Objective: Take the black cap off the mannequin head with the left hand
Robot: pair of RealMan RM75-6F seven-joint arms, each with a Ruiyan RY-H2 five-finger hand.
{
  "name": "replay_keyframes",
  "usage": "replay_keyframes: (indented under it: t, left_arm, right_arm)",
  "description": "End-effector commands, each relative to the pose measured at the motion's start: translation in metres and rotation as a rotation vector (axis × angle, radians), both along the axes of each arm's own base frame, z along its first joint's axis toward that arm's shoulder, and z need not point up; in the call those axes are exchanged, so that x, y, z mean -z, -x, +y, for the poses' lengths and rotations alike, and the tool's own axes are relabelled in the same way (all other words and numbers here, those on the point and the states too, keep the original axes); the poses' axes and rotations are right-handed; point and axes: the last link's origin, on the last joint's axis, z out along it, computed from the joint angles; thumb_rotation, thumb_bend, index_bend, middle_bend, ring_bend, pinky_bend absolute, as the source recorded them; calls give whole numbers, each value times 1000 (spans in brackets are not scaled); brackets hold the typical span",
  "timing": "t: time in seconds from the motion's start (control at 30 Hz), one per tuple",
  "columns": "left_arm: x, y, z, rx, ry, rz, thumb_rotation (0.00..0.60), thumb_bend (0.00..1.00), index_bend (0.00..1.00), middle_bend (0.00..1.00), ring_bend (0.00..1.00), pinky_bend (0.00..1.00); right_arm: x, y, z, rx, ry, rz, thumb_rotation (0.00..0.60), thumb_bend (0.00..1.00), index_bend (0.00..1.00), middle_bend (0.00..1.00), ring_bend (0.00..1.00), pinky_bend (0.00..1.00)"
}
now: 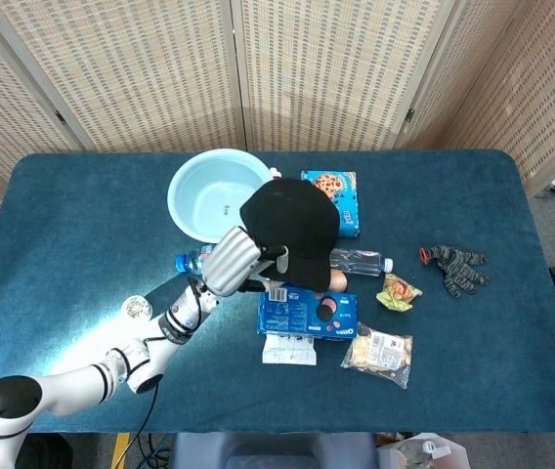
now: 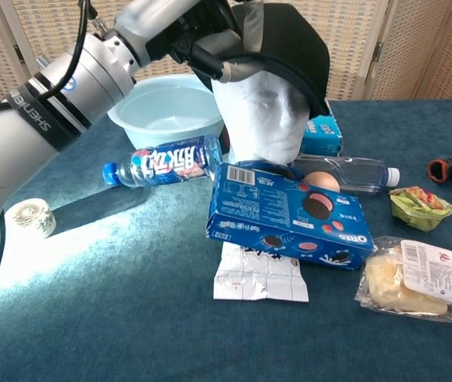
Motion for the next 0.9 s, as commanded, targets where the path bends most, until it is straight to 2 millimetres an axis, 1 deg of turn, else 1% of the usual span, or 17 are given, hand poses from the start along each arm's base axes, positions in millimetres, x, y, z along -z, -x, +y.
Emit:
replay_keyframes:
  t: [0.03, 0.47, 0.7, 0.9]
  left_arm:
    - [-6, -4, 6, -42, 30, -42, 600, 283, 657, 1000, 1000, 1000]
    - [-22, -28, 20, -85, 14, -86, 600, 287, 658, 1000, 1000, 1000]
    - [-32, -41, 39, -113, -41, -98, 600, 287, 657, 1000, 1000, 1000]
    - [-46, -45, 55, -145, -108, -120, 600, 288, 656, 1000, 1000, 1000]
  right_arm:
    - [-1, 0, 0, 0, 2, 1, 600, 255, 220, 309, 251, 313]
    - [-2, -2, 2, -6, 7, 1, 600, 256, 220, 309, 251, 313]
    - [-2, -2, 3, -5, 11, 1, 600, 256, 220, 308, 251, 313]
    - [-3, -2, 4, -4, 15, 1, 600, 255, 220, 309, 251, 313]
